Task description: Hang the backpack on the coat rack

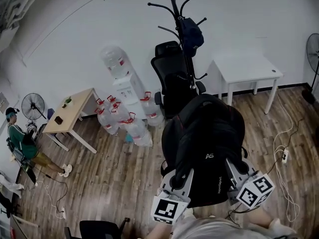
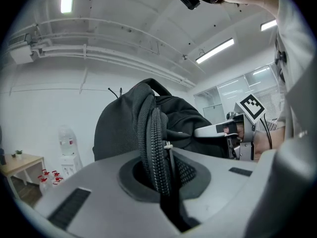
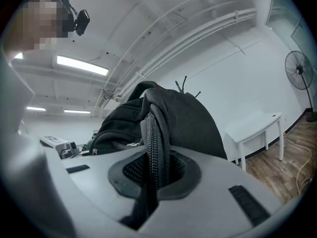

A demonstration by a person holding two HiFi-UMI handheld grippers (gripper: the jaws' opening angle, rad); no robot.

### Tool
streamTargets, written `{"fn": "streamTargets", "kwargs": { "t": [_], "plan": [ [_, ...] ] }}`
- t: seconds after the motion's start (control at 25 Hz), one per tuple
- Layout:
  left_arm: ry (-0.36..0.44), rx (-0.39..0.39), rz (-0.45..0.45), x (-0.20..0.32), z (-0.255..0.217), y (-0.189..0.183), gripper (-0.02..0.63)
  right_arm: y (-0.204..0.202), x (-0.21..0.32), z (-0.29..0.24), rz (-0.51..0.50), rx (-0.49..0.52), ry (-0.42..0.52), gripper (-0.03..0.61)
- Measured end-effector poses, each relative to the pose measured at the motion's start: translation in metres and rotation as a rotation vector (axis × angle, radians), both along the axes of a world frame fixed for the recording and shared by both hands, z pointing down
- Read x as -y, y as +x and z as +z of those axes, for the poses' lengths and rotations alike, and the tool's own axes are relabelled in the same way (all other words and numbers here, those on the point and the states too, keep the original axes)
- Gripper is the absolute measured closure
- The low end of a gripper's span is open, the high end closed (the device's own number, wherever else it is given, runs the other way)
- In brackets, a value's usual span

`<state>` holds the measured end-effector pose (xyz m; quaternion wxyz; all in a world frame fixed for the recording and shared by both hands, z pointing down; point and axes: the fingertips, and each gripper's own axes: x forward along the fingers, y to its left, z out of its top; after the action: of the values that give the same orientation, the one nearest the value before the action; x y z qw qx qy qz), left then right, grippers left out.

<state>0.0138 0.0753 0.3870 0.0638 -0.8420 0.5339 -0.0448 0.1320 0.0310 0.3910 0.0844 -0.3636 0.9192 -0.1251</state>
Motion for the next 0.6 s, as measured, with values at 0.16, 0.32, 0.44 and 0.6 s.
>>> {"fn": "streamTargets", "kwargs": {
  "t": [0.16, 0.32, 0.44, 0.6],
  "plan": [
    [0.003, -0.02, 0.033, 0.017, 0.001, -0.016, 0.589, -0.015, 0.014, -0.001, 0.04, -0.012, 0.004, 0.546],
    [0.019, -0.014, 0.074, 0.037, -0.003, -0.036, 0.589, -0.033, 0.029, -0.004, 0.08, -0.014, 0.013, 0.546],
    [0.04, 0.004, 0.115, 0.053, -0.002, -0.048, 0.589, -0.044, 0.042, -0.004, 0.11, -0.014, 0.012, 0.546],
    [0.03, -0.008, 0.137, 0.075, -0.004, -0.066, 0.589, -0.061, 0.061, -0.006, 0.135, -0.012, 0.01, 0.546]
  ]
}}
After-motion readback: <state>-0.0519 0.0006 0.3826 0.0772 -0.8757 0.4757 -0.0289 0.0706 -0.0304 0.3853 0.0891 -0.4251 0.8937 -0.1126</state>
